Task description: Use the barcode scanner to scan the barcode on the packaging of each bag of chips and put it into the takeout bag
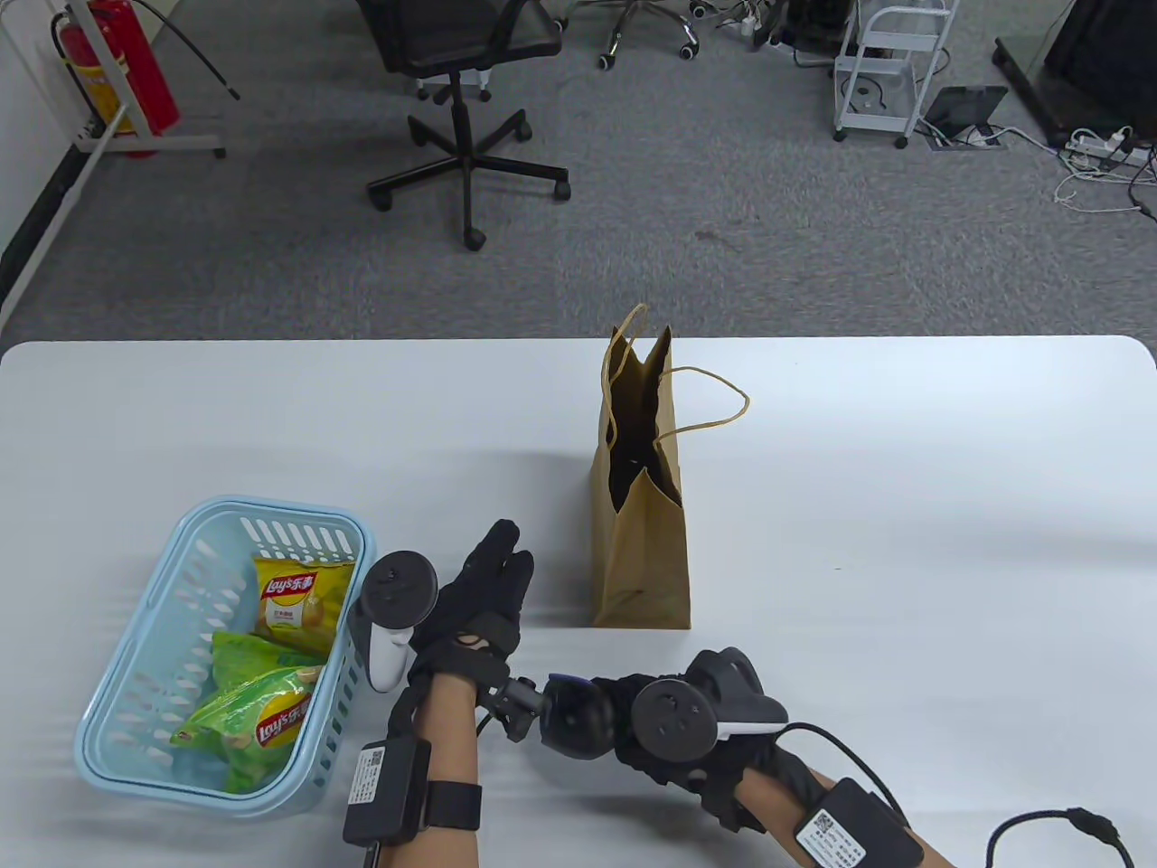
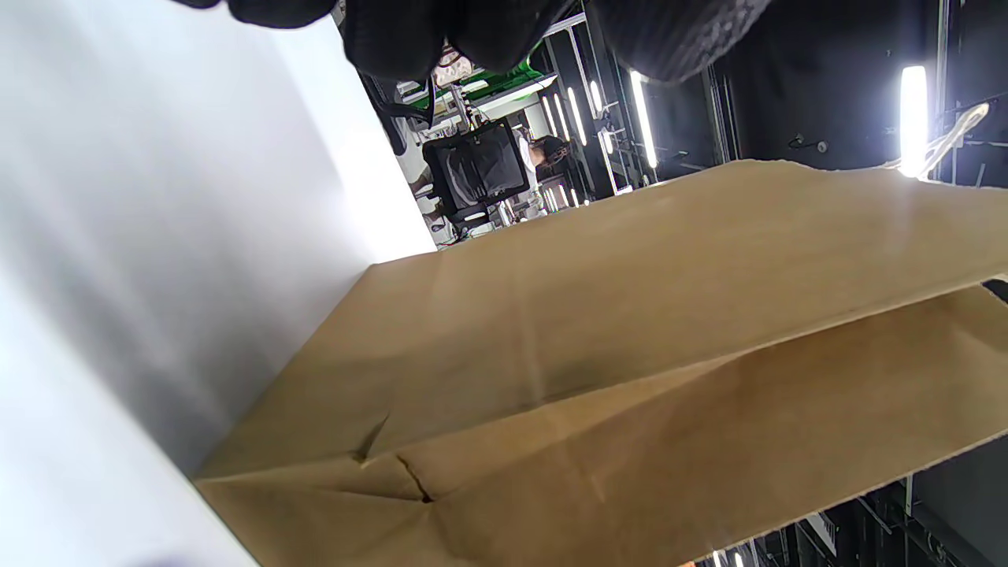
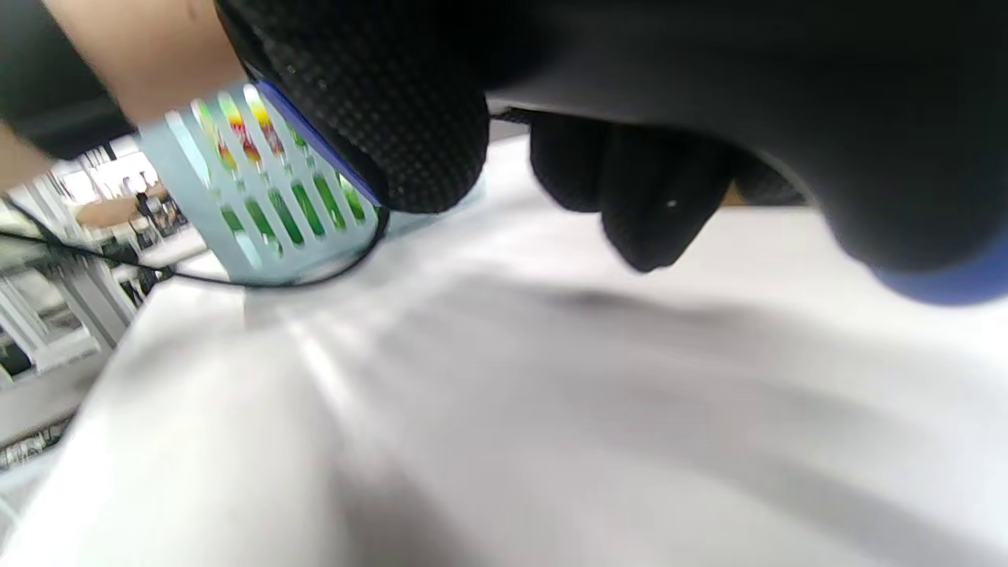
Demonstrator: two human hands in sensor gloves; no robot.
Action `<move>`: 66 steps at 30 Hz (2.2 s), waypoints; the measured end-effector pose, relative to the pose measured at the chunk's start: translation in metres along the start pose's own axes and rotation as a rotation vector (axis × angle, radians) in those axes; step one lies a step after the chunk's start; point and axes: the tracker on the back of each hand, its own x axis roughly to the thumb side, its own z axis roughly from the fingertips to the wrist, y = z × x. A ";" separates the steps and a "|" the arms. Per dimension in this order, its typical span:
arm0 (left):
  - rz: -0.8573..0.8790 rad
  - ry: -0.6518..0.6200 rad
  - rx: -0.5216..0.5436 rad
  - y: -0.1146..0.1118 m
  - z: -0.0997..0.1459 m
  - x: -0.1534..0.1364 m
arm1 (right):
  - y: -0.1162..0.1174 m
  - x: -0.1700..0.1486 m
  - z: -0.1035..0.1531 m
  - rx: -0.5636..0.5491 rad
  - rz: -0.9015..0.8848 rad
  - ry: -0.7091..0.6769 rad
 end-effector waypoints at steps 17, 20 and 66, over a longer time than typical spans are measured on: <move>-0.024 0.008 -0.012 -0.003 -0.002 -0.002 | -0.126 -0.031 0.080 -0.563 -0.214 -0.005; -0.034 0.009 -0.014 -0.004 -0.002 -0.002 | -0.142 -0.047 0.099 -0.670 -0.256 0.026; -0.790 0.325 0.109 0.133 0.052 0.126 | -0.099 -0.180 0.130 -0.686 -0.290 0.585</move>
